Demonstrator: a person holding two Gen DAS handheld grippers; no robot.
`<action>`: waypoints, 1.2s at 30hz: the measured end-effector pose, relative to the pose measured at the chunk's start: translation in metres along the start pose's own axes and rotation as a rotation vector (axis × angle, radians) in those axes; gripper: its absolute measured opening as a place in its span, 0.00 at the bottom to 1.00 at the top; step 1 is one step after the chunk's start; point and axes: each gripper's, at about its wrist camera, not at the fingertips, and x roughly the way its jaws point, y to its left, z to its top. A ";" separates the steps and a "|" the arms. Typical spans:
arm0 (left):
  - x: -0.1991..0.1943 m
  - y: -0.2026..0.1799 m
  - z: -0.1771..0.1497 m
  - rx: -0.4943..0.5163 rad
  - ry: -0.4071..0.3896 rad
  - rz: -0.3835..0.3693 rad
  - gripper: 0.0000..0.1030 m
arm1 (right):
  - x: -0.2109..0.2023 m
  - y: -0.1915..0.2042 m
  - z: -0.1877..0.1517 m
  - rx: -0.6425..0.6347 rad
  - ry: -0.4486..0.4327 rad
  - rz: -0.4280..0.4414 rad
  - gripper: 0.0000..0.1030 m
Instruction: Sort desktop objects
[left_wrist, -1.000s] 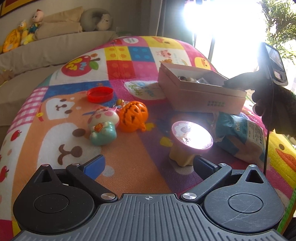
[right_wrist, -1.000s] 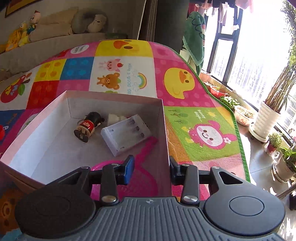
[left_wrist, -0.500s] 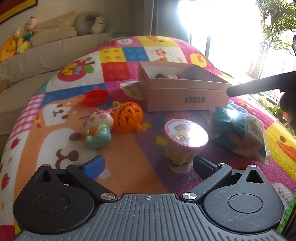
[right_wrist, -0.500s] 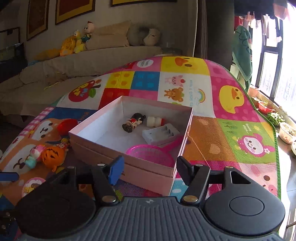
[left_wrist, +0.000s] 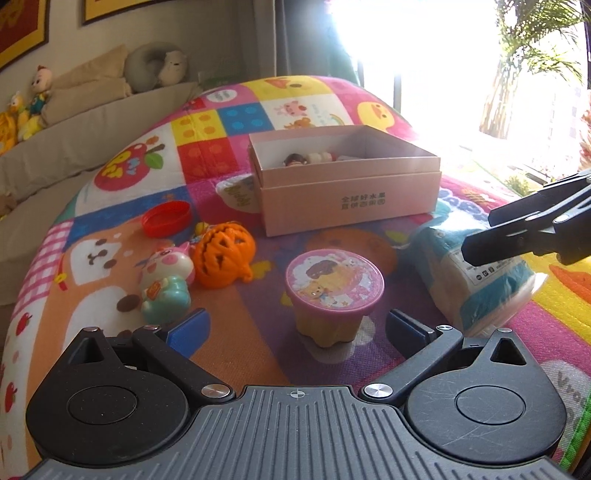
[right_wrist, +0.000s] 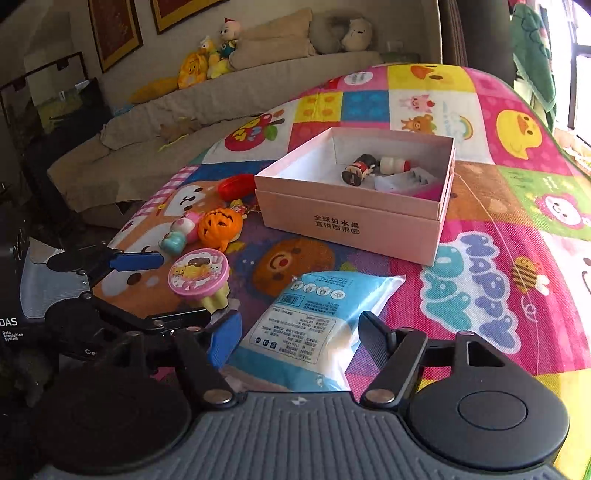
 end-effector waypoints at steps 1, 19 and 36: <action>0.000 0.000 0.000 0.002 0.002 0.001 1.00 | 0.004 -0.001 0.002 0.021 0.003 -0.012 0.81; 0.024 -0.017 0.021 0.026 -0.017 0.003 0.78 | 0.015 -0.008 -0.012 0.009 0.053 -0.137 0.53; -0.018 -0.019 0.135 0.125 -0.381 0.057 0.60 | -0.093 -0.019 0.064 0.024 -0.301 -0.161 0.51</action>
